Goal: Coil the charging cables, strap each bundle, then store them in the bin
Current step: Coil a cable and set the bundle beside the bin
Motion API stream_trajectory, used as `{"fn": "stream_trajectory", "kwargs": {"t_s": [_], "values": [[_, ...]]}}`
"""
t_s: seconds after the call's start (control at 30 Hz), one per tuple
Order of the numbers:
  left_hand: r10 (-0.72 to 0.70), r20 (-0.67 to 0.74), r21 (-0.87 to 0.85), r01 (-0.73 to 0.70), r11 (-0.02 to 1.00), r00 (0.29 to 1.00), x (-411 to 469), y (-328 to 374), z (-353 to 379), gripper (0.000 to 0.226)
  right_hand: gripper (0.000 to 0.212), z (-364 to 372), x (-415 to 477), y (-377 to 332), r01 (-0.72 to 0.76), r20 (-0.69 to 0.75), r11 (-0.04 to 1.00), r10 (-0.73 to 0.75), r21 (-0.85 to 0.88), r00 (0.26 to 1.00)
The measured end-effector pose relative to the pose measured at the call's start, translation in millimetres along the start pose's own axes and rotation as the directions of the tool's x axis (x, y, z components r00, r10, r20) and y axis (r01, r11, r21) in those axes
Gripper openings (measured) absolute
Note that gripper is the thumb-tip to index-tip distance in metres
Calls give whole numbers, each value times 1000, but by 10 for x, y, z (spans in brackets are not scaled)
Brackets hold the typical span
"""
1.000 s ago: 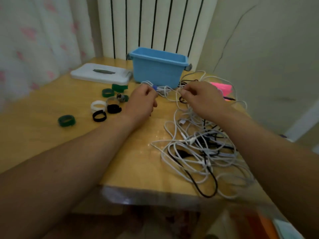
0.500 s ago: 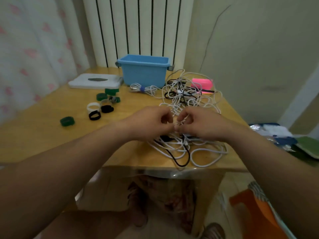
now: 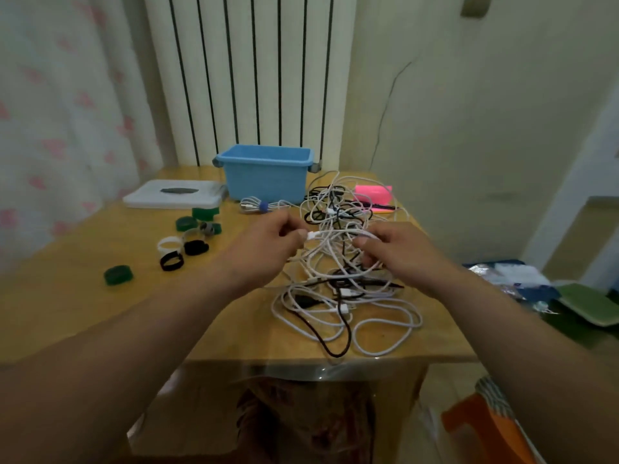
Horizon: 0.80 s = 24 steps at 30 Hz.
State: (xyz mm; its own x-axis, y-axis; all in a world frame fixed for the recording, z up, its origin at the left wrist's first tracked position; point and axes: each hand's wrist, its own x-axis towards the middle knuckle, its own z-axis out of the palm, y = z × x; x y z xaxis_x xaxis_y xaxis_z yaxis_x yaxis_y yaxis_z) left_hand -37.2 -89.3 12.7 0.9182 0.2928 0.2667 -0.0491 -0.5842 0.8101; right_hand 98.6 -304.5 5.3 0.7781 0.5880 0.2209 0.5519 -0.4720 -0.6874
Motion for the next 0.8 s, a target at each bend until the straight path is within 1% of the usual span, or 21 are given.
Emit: {"fn": "stream_trajectory", "kwargs": {"t_s": [0.07,0.13,0.17,0.2,0.23,0.27,0.3,0.33,0.37,0.4,0.43,0.47,0.5,0.57,0.6,0.67,0.7,0.73,0.8], "values": [[-55,71,-116,63,991,996,-70,8,39,15,26,61,57,2,-76,-46,983,85,166,995],[-99,193,-194,137,971,976,-144,0,61,34,24,107,112,-15,-129,-106,950,164,283,981],[-112,242,-170,156,973,964,-169,-3,67,47,24,114,140,-29,-140,-138,936,193,323,971],[-117,269,-108,150,983,956,-202,13,64,56,24,106,170,-43,-143,-168,925,213,351,962],[-106,268,-20,115,993,958,-220,14,59,58,24,88,202,-49,-147,-188,921,226,362,956],[-79,227,87,60,994,971,-228,17,45,51,23,61,231,-45,-152,-190,925,228,348,955],[-30,150,163,5,987,988,-208,7,21,37,23,27,246,-21,-158,-171,937,218,311,961],[2,64,172,-13,985,998,-181,-5,-20,31,23,-9,246,20,-162,-130,953,199,255,971],[0,-16,104,2,995,1000,-144,-26,-80,36,24,-42,231,66,-156,-75,969,173,191,982],[-46,-77,-37,44,998,996,-96,-32,-161,42,26,-72,200,104,-141,-18,983,145,121,989],[-94,-106,-188,73,980,990,-45,-16,-251,43,29,-96,159,131,-117,30,992,116,37,993],[-120,-120,-295,80,952,986,6,19,-352,41,33,-118,118,136,-81,70,995,85,-58,994],[-111,-128,-326,63,943,986,61,54,-448,38,39,-136,88,119,-41,106,988,57,-150,993],[-44,-141,-263,5,965,989,166,166,-596,35,45,-179,57,-1,19,147,961,22,-275,989],[-3,-148,-222,-30,975,989,214,244,-652,36,49,-198,67,-101,43,130,953,-4,-299,992],[69,-160,-166,-96,981,985,309,414,-726,37,61,-214,138,-342,99,30,959,-94,-265,995],[98,-158,-143,-121,982,983,348,506,-748,36,67,-204,201,-477,127,-11,971,-132,-205,991],[118,-150,-131,-138,982,982,389,590,-759,36,74,-185,264,-624,155,-15,981,-158,-115,987],[147,-134,-143,-166,976,980,478,706,-764,34,86,-113,401,-888,193,67,977,-199,90,978]]}}
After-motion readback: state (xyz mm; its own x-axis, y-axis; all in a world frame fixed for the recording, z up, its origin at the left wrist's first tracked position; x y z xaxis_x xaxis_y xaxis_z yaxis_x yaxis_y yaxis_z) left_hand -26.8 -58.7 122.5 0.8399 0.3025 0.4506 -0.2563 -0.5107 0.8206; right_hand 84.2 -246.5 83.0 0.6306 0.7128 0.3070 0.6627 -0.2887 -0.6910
